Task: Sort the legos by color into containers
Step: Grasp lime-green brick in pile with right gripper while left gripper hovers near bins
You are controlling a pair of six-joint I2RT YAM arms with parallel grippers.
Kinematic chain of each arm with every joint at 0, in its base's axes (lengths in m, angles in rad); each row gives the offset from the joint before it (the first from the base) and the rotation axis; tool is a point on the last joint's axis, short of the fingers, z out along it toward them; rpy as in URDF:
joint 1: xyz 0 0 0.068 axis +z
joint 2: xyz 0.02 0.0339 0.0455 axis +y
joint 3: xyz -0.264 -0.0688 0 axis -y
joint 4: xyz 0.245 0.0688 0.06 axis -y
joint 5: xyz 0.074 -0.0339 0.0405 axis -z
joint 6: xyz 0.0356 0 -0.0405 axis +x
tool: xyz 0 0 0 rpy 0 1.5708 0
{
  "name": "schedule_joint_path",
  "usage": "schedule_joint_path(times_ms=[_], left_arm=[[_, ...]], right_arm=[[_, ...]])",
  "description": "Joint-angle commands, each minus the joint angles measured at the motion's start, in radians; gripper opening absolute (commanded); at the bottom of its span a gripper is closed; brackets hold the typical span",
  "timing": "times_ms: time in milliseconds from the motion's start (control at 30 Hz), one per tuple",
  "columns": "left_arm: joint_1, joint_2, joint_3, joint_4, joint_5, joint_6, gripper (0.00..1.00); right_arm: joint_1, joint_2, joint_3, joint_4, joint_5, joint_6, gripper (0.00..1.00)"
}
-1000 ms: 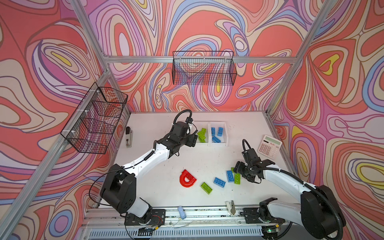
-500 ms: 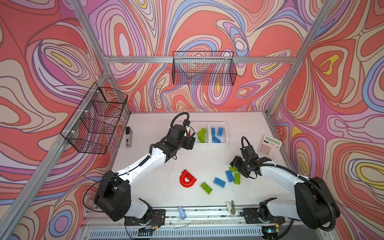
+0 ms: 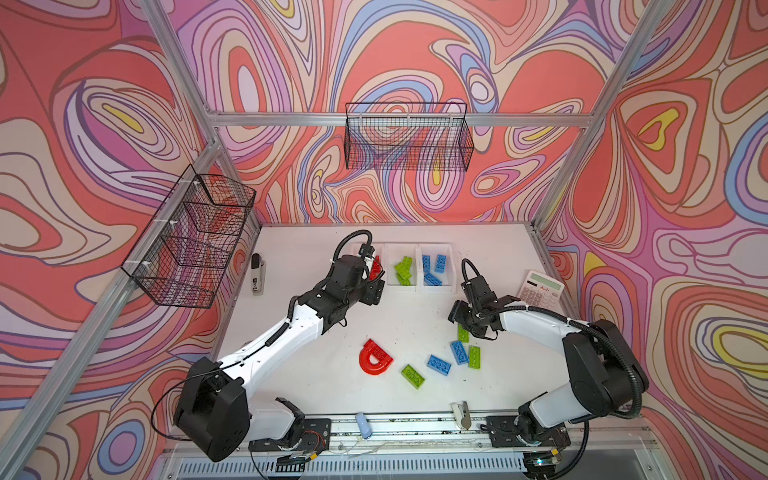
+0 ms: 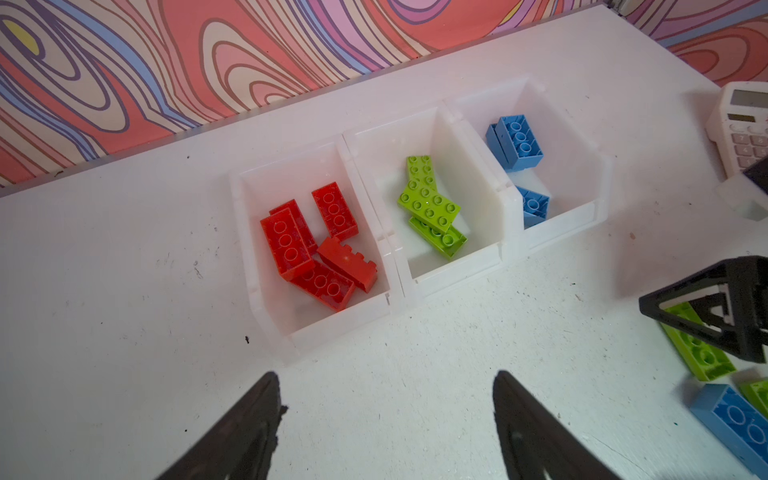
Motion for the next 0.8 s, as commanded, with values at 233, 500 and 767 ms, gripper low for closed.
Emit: schedule_joint_path(times_ms=[233, 500, 767], left_arm=[[0.004, 0.024, 0.013, 0.003, 0.03, -0.014, 0.81], [0.004, 0.018, 0.008, -0.007, 0.02, -0.023, 0.82], [0.005, -0.013, -0.033, -0.048, -0.01, -0.011, 0.81]], right_arm=[[0.014, -0.11, -0.059, -0.154, 0.149, -0.067, 0.63], [0.066, -0.052, -0.021, -0.114, 0.11, -0.099, 0.64], [0.074, 0.012, -0.038, -0.066, 0.1, -0.107, 0.58]])
